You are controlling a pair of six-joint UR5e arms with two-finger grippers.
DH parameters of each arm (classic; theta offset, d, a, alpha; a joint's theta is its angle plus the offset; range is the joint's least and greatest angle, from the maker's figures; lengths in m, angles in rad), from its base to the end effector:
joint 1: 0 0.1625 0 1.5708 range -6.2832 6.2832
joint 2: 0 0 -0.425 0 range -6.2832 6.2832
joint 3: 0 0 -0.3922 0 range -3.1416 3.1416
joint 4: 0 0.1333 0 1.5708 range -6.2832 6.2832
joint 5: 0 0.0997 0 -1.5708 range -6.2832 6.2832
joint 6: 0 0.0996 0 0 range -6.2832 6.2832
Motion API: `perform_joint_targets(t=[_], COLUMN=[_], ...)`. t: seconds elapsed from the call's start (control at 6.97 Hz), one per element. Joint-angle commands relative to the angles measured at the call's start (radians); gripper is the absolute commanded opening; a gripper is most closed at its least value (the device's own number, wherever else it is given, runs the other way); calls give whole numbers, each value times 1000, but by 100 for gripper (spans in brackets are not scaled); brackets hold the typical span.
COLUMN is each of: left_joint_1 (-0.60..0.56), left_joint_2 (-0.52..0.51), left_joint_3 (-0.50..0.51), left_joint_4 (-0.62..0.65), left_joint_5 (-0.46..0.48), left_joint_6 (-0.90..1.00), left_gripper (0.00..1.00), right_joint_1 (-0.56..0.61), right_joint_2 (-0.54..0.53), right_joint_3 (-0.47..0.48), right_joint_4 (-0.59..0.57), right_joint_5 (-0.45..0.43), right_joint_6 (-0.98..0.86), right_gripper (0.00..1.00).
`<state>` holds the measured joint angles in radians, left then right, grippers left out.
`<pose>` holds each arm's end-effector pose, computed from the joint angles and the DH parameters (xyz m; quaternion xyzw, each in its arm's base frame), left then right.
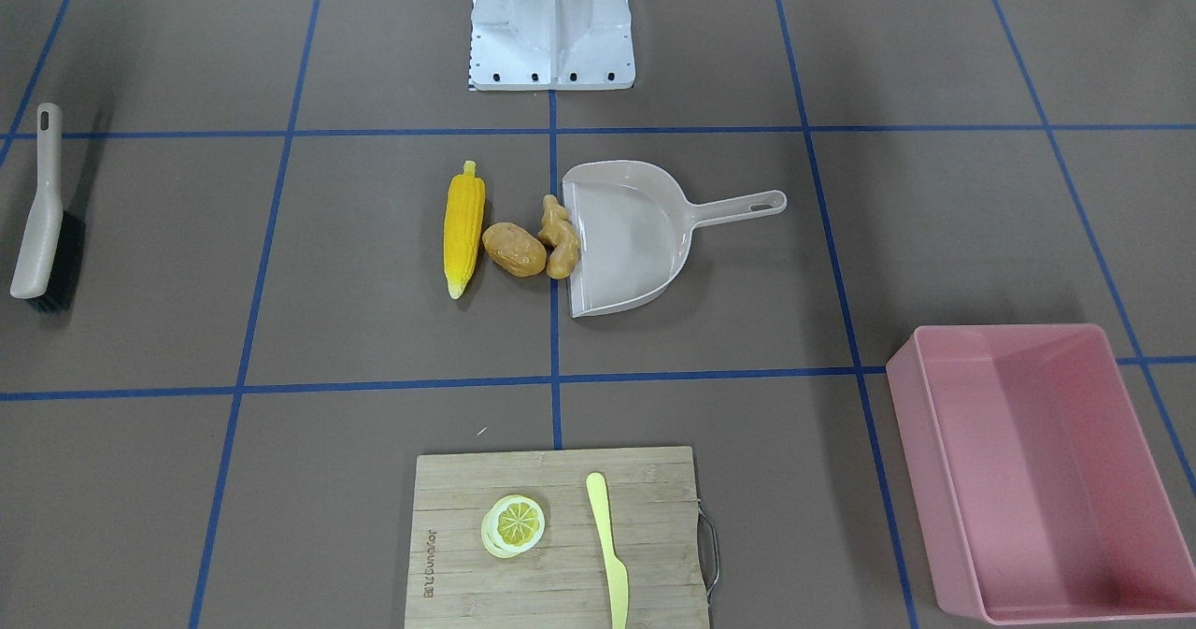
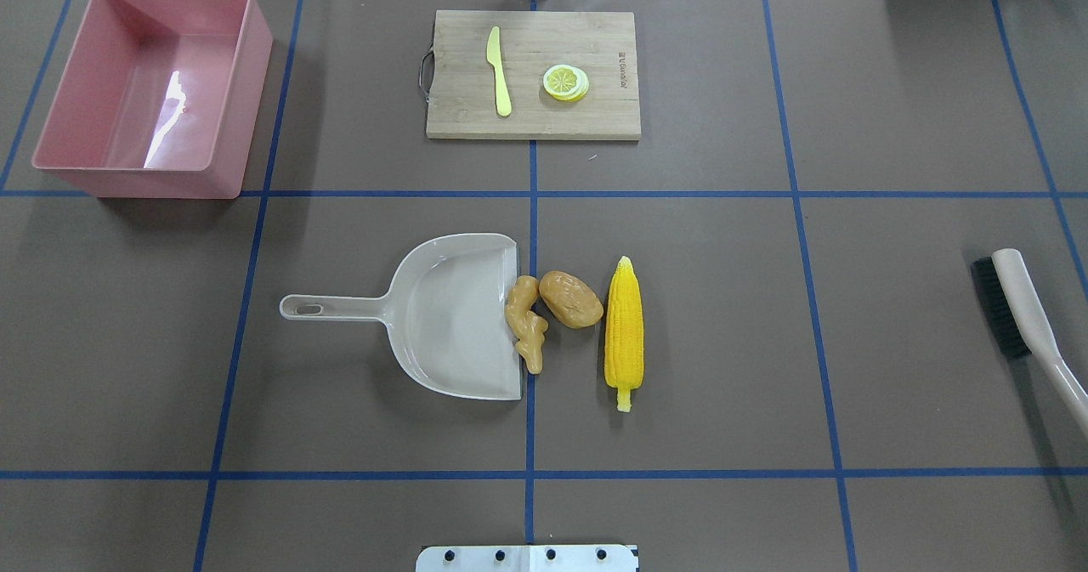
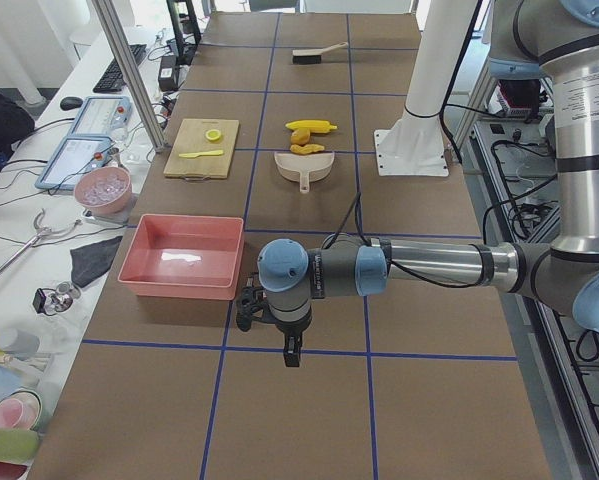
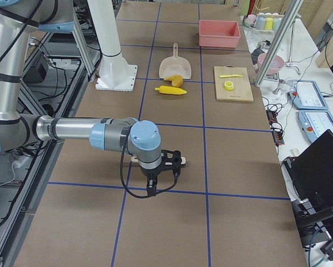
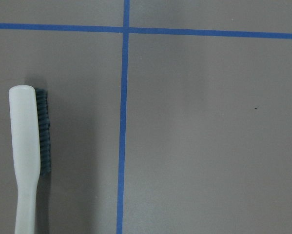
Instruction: Sweep and dump trash into bin
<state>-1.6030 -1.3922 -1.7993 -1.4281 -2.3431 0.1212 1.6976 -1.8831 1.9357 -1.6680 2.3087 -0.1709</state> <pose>-0.0769 -0.4066 0.6414 -0.0140 0.3784 0.0237 0.9252 0.1110 -0.3461 0.6244 0.0329 -0.3596 -0.0125 0.9324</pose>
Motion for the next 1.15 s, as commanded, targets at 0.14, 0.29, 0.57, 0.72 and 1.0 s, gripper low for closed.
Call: perform_joint_targets(t=[0.14,0.29,0.57,0.72,1.0], left_joint_1=[0,0,0,-1,-1], left_joint_2=[1,1,1,1,1], left_joint_3=[-5,-6,-8,-8,-6], left_joint_4=[2,2,3,3,6], left_joint_5=[-2,-2,-2,-2,-2], left_joint_6=[2,2,0,0,0], left_gripper=[99,99,99,99,99], right_joint_1=[-1,-1,-1,-1,-1], right_joint_2=[-2,-1,-2,-2,-1], right_joint_3=[-4,-6,-15,-17,-26], right_joint_4=[10,10,10,11,13], right_joint_5=[30,20,0,0,0], right_joint_6=[-41,-42,-44,-41,-39], right_gripper=[100,100,100,100,100])
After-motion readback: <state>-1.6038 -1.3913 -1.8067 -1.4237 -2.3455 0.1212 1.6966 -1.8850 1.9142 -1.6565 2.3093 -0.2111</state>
